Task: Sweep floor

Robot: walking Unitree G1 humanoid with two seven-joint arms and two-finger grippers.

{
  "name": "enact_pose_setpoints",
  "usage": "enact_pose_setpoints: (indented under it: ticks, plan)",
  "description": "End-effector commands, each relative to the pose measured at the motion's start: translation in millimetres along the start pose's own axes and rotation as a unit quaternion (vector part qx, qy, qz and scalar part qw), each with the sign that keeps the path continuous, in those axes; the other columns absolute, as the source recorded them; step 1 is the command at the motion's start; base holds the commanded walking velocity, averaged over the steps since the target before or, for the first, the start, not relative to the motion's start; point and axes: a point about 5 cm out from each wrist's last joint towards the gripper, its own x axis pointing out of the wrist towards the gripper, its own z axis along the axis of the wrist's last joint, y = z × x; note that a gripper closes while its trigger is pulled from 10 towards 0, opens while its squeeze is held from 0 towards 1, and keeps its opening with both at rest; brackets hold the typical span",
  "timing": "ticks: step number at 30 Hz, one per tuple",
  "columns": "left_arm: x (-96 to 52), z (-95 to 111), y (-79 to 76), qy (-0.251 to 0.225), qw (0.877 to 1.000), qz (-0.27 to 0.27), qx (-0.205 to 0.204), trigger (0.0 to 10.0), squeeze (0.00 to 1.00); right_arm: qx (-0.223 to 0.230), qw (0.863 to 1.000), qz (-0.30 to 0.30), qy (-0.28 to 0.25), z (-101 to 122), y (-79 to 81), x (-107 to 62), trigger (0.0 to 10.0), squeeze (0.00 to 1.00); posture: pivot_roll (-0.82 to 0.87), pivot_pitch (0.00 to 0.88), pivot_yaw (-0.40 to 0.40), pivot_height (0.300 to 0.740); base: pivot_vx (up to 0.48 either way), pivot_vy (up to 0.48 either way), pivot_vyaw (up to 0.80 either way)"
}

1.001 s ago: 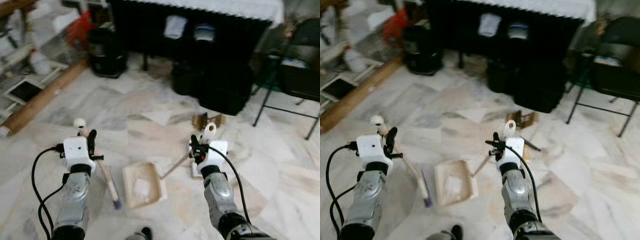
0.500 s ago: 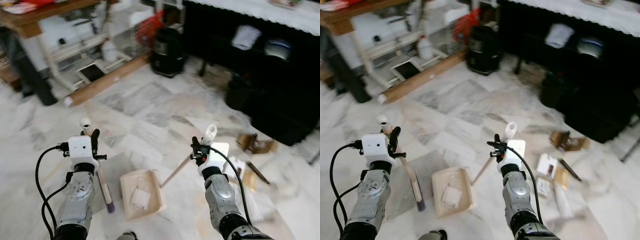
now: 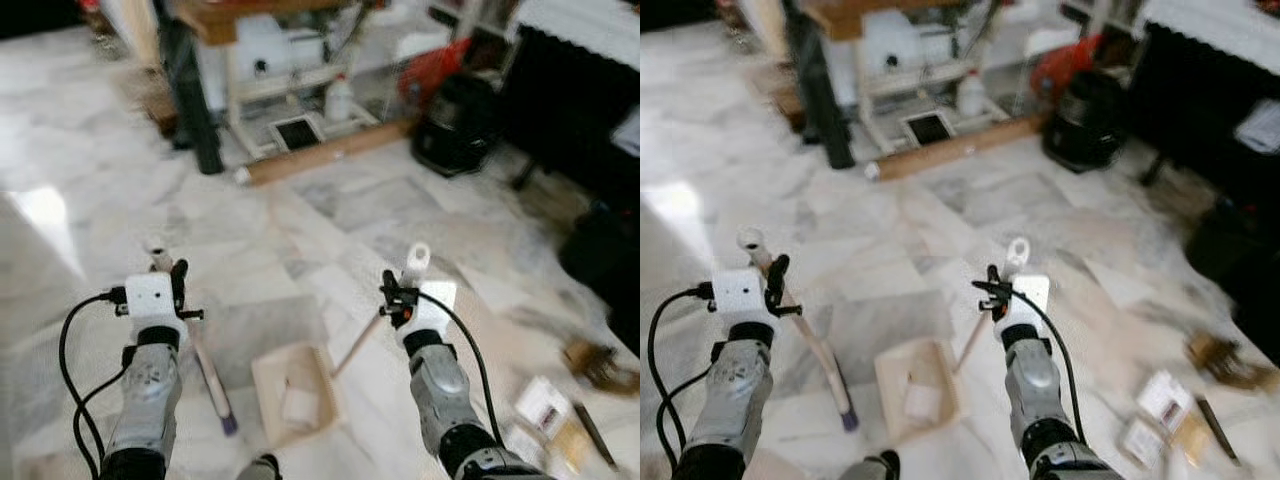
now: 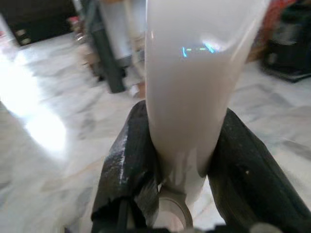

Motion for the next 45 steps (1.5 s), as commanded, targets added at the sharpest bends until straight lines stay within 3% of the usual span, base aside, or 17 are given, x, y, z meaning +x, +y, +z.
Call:
enact_pose_setpoints:
  ticks: [1,26,45]
  plan:
    - [1.8,6.2,0.3,-0.018,1.0,0.005,0.0,10.0,0.0,0.008,1.0,-0.002,-0.018,6.6,1.0,3.1,10.0,0.0,0.13,0.102,-0.057,0.74,0.0,0.0,0.8]
    - [-0.6,1.3,0.8,-0.007,1.0,0.008,-0.01,10.0,0.0,0.007,1.0,-0.001,-0.016,6.8,-0.2,3.6,10.0,0.0,0.13,0.098,-0.061,0.74,0.0,0.0,0.8]
    - [-3.0,-1.7,-2.2,-0.003,1.0,-0.006,-0.009,10.0,0.0,0.006,1.0,-0.001,-0.009,3.0,0.6,1.5,10.0,0.0,0.14,0.044,-0.051,0.74,0.0,0.0,0.8]
